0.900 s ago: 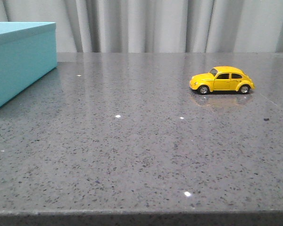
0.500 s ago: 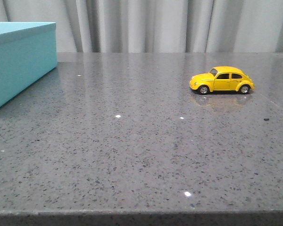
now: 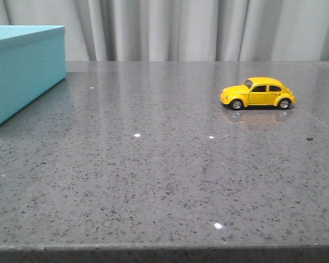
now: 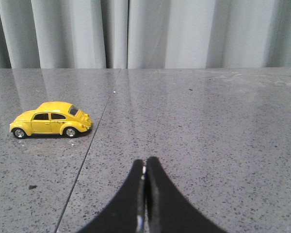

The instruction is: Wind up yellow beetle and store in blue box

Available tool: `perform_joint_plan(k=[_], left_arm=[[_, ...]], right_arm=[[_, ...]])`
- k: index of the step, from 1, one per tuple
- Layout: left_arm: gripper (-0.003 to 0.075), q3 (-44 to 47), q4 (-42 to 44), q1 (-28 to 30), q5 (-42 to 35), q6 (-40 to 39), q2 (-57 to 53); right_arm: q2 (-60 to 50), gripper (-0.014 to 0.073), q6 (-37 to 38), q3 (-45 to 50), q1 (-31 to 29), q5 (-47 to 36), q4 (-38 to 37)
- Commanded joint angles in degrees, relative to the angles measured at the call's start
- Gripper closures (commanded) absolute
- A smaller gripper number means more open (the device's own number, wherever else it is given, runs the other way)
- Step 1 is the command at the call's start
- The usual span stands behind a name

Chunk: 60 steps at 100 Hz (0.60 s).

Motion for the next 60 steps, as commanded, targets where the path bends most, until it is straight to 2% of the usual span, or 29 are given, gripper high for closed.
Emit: perform_joint_plan(k=[1, 18, 39, 60], left_arm=[[0.0738, 1.20, -0.21, -0.33, -5.04, 0.00, -1.82], [0.0739, 1.20, -0.21, -0.33, -5.04, -0.12, -1.82], [0.0739, 0.94, -4.93, -0.22, -4.21, -2.18, -1.75], [0.0739, -3.63, -7.96, -0.22, 3.23, -2.18, -0.84]], right_arm=[[-1.28, 0.0662, -0.13, -0.97, -0.43, -4.76, -0.18], [-1.28, 0.0662, -0.13, -1.02, -0.43, -6.29, -0.18], [-1.25, 0.0662, -0.04, -1.27, -0.43, -8.02, 0.30], [0.64, 0.0652, 0.23, -7.14, -0.43, 0.81, 1.49]])
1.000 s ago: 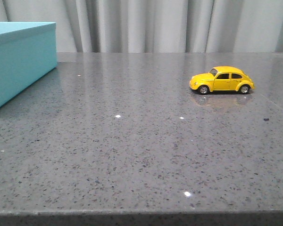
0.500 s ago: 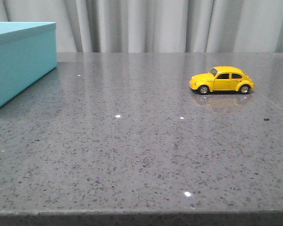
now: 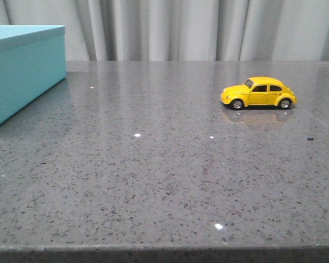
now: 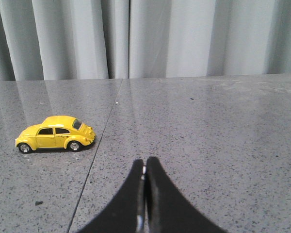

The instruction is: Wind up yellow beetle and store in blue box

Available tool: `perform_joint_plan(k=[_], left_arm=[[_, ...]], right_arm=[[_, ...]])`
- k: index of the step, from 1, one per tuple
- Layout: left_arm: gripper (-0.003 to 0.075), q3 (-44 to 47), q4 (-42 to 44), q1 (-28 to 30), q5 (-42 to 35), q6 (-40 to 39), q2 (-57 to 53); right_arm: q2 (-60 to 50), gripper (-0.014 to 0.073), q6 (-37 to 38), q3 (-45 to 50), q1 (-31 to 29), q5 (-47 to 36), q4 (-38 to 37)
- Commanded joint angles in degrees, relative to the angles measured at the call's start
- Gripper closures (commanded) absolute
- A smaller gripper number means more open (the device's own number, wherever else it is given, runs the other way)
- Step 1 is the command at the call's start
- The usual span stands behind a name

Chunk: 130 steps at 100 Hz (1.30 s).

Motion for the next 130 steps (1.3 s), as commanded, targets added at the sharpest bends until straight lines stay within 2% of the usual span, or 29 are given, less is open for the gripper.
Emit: perform_joint_plan(k=[1, 15, 36, 44, 52, 64, 69, 75, 81, 88, 103, 130], left_arm=[[0.0739, -3.43, -1.65, -0.22, -0.38, -0.64, -0.81], [0.0739, -8.01, -1.65, -0.22, 2.23, -0.64, 2.33], [0.0738, -13.70, -1.65, -0.22, 2.35, -0.64, 8.34], [0.0738, -15.74, -1.65, -0.22, 2.35, -0.64, 11.29], [0.0725, -17.96, -1.65, -0.22, 2.35, -0.32, 14.14], [0.0607, -20.61, -1.44, -0.22, 2.76, -0.24, 18.68], [0.0517, -21.89, -1.15, -0.22, 2.76, -0.12, 20.72], [0.0403, -22.91, -1.16, -0.22, 2.65, 0.31, 22.61], [0.0322, -23.77, -1.16, -0.22, 2.54, 1.34, 24.61], [0.0268, -24.64, -1.16, -0.22, 2.67, 1.63, 26.64], [0.0264, -26.01, -1.16, -0.22, 2.80, 1.63, 29.25], [0.0302, -26.01, -1.79, -0.22, 0.68, 1.63, 29.38]], right_arm=[[0.77, 0.0652, 0.03, -4.79, -0.43, -0.16, 0.31], [4.12, 0.0652, 0.03, -9.71, -0.43, 5.96, 0.39], [9.68, 0.0646, 0.03, -15.71, -0.43, 10.05, 0.39], [12.02, 0.0606, 0.03, -17.63, -0.43, 10.87, 0.39], [14.60, 0.0512, 0.03, -19.24, -0.43, 11.67, 0.39], [18.16, 0.0382, 0.03, -21.44, -0.43, 12.50, 0.39], [19.57, 0.0349, 0.03, -22.28, -0.43, 12.51, 0.39], [20.87, 0.0333, 0.03, -23.06, -0.43, 12.51, 0.39], [22.14, 0.0331, 0.03, -24.01, -0.43, 12.51, 0.39], [23.82, 0.0309, -0.02, -25.35, -0.43, 13.40, 0.39], [27.78, 0.0194, -0.02, -28.61, -0.43, 18.35, 0.39], [28.63, 0.0192, -0.02, -28.88, -0.35, 17.10, 0.39]])
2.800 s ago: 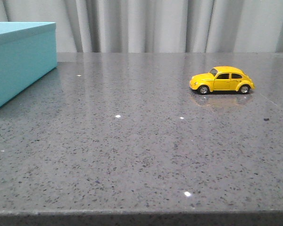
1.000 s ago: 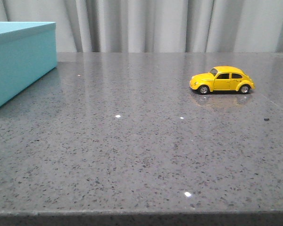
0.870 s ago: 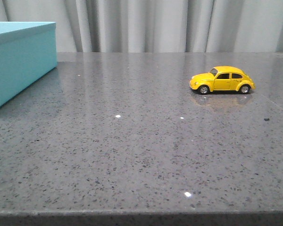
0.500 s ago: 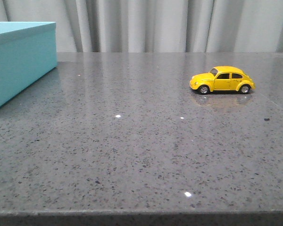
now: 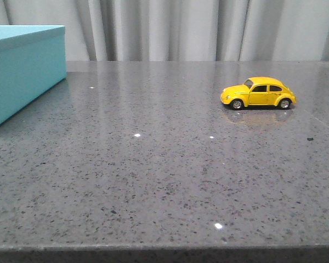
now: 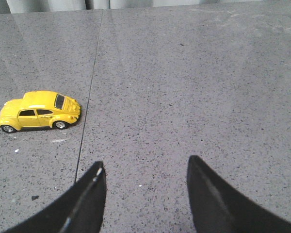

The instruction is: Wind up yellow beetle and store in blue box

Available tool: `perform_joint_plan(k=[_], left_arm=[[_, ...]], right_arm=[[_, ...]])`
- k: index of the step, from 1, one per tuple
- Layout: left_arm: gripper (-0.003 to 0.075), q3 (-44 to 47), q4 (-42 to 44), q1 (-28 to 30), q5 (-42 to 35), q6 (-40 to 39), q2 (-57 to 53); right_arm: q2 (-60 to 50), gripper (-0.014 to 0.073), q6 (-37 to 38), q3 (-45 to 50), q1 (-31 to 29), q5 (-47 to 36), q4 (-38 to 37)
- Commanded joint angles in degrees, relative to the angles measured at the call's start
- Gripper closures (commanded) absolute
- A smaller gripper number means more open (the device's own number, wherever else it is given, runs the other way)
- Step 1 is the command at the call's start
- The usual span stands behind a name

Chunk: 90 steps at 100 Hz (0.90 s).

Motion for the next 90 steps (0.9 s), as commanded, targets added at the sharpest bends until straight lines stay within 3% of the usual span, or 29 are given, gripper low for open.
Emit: perform_joint_plan(k=[1, 37, 90], left_arm=[[0.0302, -2.14, -0.65, -0.22, -6.02, 0.10, 0.77], [0.0302, -2.14, -0.65, -0.22, -7.83, 0.10, 1.15], [0.0302, -3.21, -0.65, -0.22, -4.91, 0.10, 1.38]], right_arm=[[0.75, 0.0192, -0.15, -2.31, -0.35, -4.01, -0.21], [13.86, 0.0192, -0.15, -15.73, 0.18, 8.61, 3.58], [40.70, 0.0124, -0.03, -39.00, 10.99, 20.26, 5.59]])
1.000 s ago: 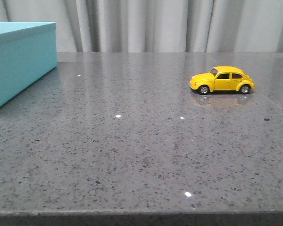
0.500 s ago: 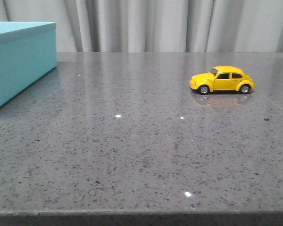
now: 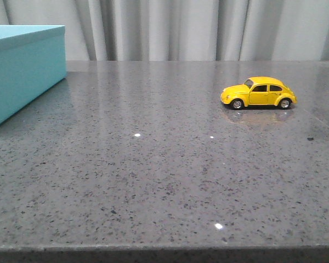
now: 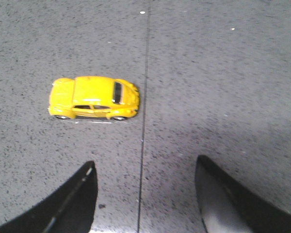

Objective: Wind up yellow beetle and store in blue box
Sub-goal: 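Lower the right gripper onto the yellow beetle car's roof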

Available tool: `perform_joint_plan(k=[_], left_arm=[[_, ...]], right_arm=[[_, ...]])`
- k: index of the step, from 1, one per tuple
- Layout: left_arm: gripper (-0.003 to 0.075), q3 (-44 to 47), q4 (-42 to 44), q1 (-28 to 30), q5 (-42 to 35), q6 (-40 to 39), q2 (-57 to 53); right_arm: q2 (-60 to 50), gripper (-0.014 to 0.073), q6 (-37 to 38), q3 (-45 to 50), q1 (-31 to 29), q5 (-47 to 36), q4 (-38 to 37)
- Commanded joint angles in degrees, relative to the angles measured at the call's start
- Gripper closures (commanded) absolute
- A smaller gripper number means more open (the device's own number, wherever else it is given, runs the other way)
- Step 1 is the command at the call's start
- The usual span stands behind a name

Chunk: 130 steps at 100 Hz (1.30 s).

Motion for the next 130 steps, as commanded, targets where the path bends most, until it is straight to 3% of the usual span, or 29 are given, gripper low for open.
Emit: perform_joint_plan(k=[1, 71, 130], left_arm=[[0.0302, -2.98, -0.52, -0.22, -3.22, 0.10, 0.52], [0.0302, -3.73, -0.52, -0.22, -2.94, 0.10, 0.52], [0.0302, -3.73, -0.52, -0.22, -2.94, 0.10, 0.52]], right_arm=[[3.01, 0.0124, -0.06, -5.28, 1.20, -0.49, 0.26], [30.78, 0.0124, 8.69, -30.57, 7.55, 15.13, 0.12], [38.01, 0.0124, 11.94, -32.51, 7.59, 16.74, -2.76]])
